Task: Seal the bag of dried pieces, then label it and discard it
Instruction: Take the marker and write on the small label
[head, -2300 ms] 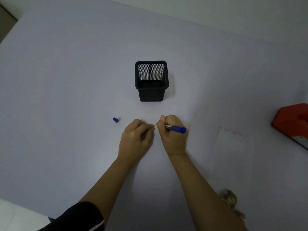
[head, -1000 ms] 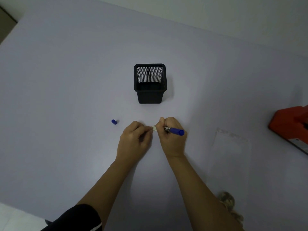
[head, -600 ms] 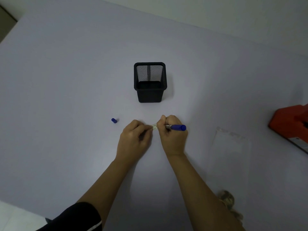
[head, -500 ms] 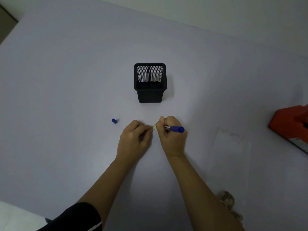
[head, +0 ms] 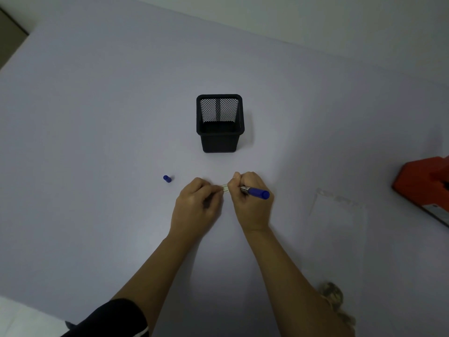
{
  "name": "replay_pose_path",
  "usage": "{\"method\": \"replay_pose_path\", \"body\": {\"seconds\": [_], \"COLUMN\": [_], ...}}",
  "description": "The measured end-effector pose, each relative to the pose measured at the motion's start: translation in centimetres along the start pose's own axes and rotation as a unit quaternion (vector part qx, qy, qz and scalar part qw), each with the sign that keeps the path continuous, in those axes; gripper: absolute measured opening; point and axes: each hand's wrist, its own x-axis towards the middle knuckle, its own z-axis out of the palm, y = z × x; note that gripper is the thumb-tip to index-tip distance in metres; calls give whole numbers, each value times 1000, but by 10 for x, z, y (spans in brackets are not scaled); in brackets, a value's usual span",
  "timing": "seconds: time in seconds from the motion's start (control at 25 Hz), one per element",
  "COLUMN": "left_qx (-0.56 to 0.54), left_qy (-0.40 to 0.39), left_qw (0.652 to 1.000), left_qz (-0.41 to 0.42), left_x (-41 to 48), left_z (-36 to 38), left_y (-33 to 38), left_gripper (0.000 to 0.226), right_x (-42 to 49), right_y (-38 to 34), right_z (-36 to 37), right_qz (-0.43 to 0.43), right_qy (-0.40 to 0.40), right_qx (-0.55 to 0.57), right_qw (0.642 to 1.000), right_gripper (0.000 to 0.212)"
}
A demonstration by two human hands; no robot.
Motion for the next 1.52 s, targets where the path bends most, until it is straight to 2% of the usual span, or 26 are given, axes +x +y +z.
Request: {"method": "replay_pose_path", "body": {"seconds": [1.52], "left_qx": [3], "left_qy": [1], "left_qw": [1000], "left_qz": [-1], "left_x": [1], "left_z": [1], "left_y": [-2], "left_gripper": [32], "right_x": [0], "right_y": [1], "right_z": [2], "right_qz": [-24], "right_qy": [2], "right_qx": [-18], "right_qw": [1000], "right_gripper": [35]}}
